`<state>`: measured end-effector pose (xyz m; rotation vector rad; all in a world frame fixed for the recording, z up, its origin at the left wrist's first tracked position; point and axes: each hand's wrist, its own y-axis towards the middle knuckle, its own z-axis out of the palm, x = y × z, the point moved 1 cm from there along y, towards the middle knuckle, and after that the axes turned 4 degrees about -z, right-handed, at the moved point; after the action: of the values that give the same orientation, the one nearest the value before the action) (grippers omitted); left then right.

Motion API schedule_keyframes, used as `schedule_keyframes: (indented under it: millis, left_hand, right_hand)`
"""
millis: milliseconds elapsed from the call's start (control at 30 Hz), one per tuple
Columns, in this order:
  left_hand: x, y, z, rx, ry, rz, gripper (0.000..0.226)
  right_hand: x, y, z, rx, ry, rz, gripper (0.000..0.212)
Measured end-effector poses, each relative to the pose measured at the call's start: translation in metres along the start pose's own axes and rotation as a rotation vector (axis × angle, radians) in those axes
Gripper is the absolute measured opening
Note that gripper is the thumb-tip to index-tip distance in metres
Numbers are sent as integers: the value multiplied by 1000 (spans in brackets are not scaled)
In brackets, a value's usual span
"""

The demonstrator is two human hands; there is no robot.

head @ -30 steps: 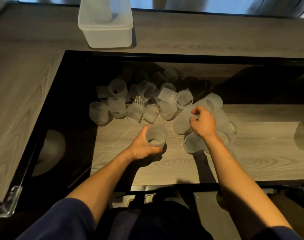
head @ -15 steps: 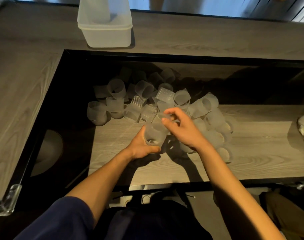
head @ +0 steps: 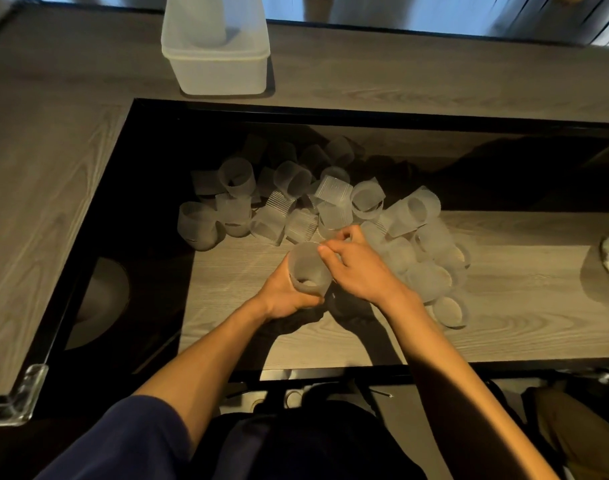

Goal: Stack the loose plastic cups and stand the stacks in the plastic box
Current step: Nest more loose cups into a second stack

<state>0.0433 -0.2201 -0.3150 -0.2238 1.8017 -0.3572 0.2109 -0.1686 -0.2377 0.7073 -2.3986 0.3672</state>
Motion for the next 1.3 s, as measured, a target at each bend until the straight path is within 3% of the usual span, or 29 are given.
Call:
schedule_keyframes:
  millis: [167,200,267,333,367,467,600,700,833,933,1067,1300]
  left_hand:
    - [-1,0,0,6,18,-24,92]
    - [-2,0,-1,9,12,-26,90]
    - [-1,1,-1,7,17,-36,88]
    - [-1,1,-2,15,25,-45,89]
    - [-1,1,-2,18,28,-49,89]
    - [0,1,-2,23,28,-52,90]
    - [2,3,-2,25,25,-47,89]
    - [4,3,-2,24,26,-46,89]
    - [3,4,-3,39,22,-55,87]
    - [1,3,-4,52,11,-56,93]
    - [0,1,-3,61,5,-44,99]
    - [-2,-5,-4,65,20,-20,98]
  right_hand:
    - [-9,-2,0,251,-154,165,53]
    - [-10,-3,-1,224,-80,171,51]
    - [-14,-2,-3,-27,105,167,41]
    - [-27,0,-6,-304,74,239,25]
    - [-33,1,-8,-360,23,285,29]
    - [-41,2,-11,-327,40,378,55]
    - [-46,11,-10,-293,88,428,50]
    - [-41,14,-17,-418,24,336,30]
    - [-1,0,-44,-565,169,11,20]
    - [18,-14,-50,-429,315,-147,14]
    - [14,-19,-35,-215,241,-154,14]
    - [20,-25,-13,-152,-26,-284,14]
